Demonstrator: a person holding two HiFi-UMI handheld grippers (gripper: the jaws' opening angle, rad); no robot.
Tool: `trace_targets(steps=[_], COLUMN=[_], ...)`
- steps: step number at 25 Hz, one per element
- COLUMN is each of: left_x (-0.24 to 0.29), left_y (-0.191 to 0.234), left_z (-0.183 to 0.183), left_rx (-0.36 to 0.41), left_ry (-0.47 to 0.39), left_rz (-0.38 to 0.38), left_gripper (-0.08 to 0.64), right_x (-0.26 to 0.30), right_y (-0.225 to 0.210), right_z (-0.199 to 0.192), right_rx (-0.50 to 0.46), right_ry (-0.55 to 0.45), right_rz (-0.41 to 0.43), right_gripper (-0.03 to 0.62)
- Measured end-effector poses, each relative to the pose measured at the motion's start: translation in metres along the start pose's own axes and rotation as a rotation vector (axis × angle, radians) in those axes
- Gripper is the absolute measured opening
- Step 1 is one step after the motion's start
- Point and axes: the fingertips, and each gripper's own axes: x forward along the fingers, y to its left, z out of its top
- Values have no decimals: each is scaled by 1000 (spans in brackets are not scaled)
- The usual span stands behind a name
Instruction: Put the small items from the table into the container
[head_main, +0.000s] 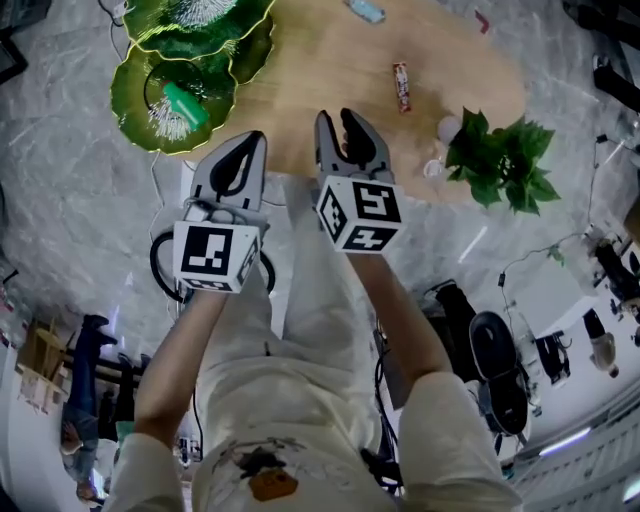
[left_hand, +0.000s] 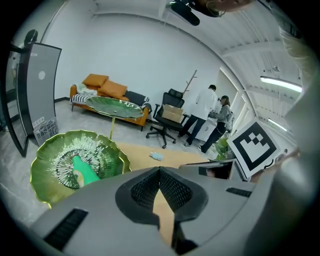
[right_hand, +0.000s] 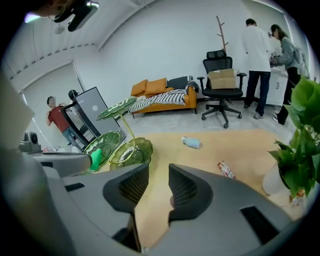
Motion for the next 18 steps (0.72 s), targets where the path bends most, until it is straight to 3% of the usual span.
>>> trace_targets(steps=[6, 9, 18], left_x=[25, 40, 76], left_y=[-28, -38, -70], left_z=[-1, -2, -9], left_rx=[29, 38, 44], left_ry=[23, 30, 62], left_rz=[-27, -27, -42], left_gripper=[0, 0, 0], right_x=[-7, -8, -10], right_y=[-42, -62, -110], right_z=[-4, -6, -18], right_rx=[38, 46, 31], right_ry=[-8, -8, 22], right_rz=[-37, -61, -103], right_gripper=[122, 84, 48])
